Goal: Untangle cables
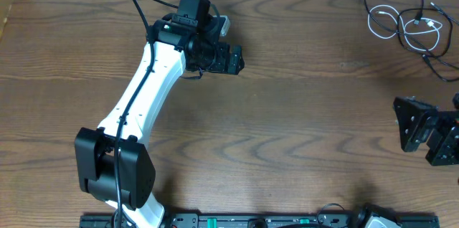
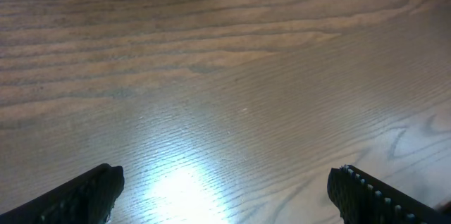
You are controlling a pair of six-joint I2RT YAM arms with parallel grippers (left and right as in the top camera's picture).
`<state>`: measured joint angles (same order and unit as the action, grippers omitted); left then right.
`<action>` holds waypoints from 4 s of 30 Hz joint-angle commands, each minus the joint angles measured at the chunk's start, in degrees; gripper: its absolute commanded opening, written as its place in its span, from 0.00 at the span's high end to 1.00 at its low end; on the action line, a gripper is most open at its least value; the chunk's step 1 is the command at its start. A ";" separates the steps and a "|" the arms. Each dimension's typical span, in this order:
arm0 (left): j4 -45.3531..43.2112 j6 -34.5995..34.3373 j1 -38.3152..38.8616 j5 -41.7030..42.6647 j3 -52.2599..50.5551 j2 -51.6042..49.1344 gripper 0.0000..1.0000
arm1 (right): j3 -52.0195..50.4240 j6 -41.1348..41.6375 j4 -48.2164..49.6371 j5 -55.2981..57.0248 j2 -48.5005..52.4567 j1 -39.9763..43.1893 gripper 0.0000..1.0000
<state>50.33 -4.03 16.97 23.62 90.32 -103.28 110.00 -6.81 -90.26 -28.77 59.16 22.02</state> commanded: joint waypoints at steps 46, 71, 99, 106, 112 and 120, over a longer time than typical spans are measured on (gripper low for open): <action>0.00 1.01 -0.17 -0.35 -0.33 1.49 0.02 | -109.68 -0.48 86.36 22.75 -58.88 -26.93 0.01; 0.28 1.01 -0.17 -0.37 -0.33 1.49 0.02 | -109.68 -0.52 86.40 22.64 -58.84 -28.02 0.01; -32.11 8.52 -5.53 -21.38 -39.82 50.84 0.02 | -109.68 -0.52 86.40 22.64 -58.84 -28.02 0.01; -41.07 8.52 -11.54 -20.22 -57.92 69.61 0.02 | -109.68 -0.52 86.40 22.64 -58.84 -28.02 0.01; -46.64 8.50 -15.10 -19.96 -70.27 82.05 0.02 | -109.68 -0.52 86.40 22.64 -58.84 -28.02 0.01; -55.19 8.52 -16.96 -20.04 -84.43 94.42 0.02 | -109.68 -0.52 86.40 22.64 -58.84 -28.02 0.01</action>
<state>-2.98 3.51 0.40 3.09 9.06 -11.88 0.47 -7.38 -3.64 -6.55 0.67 -5.61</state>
